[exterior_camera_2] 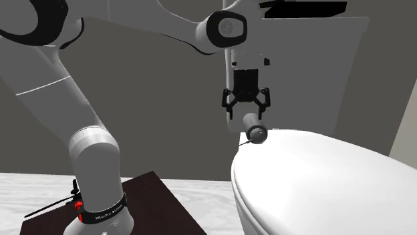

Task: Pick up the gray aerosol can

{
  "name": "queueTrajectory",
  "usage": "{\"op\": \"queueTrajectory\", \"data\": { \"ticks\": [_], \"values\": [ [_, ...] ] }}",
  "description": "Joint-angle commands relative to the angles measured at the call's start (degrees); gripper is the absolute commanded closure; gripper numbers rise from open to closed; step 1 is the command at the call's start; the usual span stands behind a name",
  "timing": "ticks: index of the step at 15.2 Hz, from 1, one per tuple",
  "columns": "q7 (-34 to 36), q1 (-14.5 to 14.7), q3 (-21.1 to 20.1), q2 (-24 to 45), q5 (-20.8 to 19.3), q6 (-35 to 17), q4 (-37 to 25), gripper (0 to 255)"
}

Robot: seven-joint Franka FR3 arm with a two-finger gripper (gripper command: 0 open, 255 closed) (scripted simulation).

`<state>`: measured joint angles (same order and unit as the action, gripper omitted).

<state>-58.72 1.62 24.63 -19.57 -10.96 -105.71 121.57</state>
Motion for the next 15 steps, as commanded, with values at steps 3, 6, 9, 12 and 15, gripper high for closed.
{"op": "queueTrajectory", "data": {
  "ticks": [3,6,9,12,15],
  "values": [
    [-7.4,1.1,3.1,5.7,3.0,-2.6,-4.6,0],
    [-7.4,1.1,3.2,5.9,3.0,-4.9,-2.5,0],
    [-7.4,1.0,3.5,6.2,3.0,-7.2,-0.5,0],
    [-7.5,1.0,3.5,6.4,3.1,-7.6,-0.2,255],
    [-7.4,1.0,3.5,6.4,3.1,-7.6,-0.2,255]
  ]
}}
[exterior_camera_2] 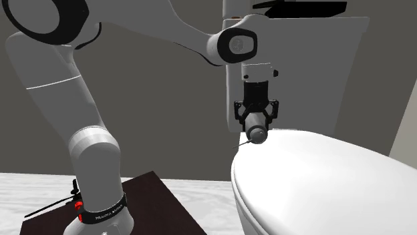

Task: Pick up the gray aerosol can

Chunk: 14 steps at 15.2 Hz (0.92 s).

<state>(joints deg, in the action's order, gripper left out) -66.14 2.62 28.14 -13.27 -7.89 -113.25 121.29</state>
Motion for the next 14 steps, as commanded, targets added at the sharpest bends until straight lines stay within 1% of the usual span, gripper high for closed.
{"op": "queueTrajectory", "data": {
  "ticks": [1,6,14],
  "values": [
    [0.0,0.0,0.0,0.1,0.0,0.0,0.0,255],
    [0.0,0.0,0.0,0.0,0.0,-0.1,0.2,255],
    [0.0,0.2,-0.5,-0.7,0.0,6.1,-5.4,255]
  ]
}}
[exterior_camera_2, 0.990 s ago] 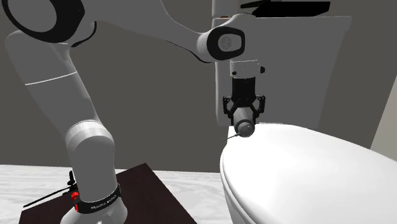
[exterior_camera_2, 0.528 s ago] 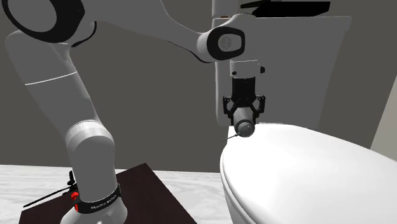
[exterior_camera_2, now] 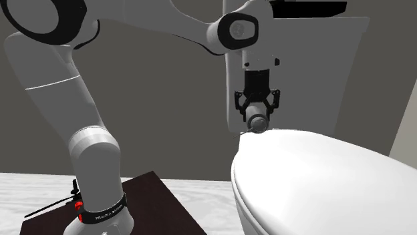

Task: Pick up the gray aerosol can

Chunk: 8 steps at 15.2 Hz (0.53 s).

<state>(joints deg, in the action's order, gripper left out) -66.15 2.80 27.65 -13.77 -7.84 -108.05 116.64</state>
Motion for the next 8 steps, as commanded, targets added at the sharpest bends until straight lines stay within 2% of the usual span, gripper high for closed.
{"op": "queueTrajectory", "data": {
  "ticks": [1,8],
  "values": [
    [0.0,0.0,-0.1,-0.2,0.0,1.6,-1.5,255],
    [-0.3,0.2,-0.4,0.0,0.3,6.4,-6.3,255]
  ]
}}
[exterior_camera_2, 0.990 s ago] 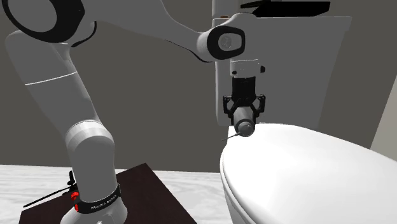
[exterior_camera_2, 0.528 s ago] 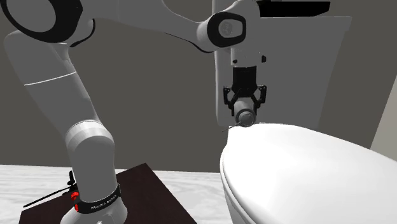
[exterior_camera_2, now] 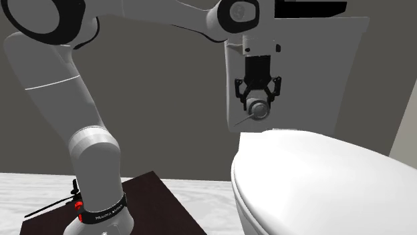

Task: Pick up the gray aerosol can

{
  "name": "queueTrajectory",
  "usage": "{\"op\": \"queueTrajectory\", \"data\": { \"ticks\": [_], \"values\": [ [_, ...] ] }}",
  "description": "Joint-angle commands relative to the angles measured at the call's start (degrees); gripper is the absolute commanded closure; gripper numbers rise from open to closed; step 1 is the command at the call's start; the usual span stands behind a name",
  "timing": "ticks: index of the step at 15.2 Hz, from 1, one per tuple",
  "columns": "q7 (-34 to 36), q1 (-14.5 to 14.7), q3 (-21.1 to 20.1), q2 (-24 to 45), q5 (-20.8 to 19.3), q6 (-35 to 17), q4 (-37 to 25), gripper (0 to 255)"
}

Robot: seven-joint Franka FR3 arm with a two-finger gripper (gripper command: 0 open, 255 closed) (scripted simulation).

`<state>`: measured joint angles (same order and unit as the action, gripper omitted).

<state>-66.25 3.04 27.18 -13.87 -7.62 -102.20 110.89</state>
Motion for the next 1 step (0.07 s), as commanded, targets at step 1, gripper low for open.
{"op": "queueTrajectory", "data": {
  "ticks": [1],
  "values": [
    [-0.2,0.0,0.1,0.1,0.0,0.5,-0.6,255]
  ]
}}
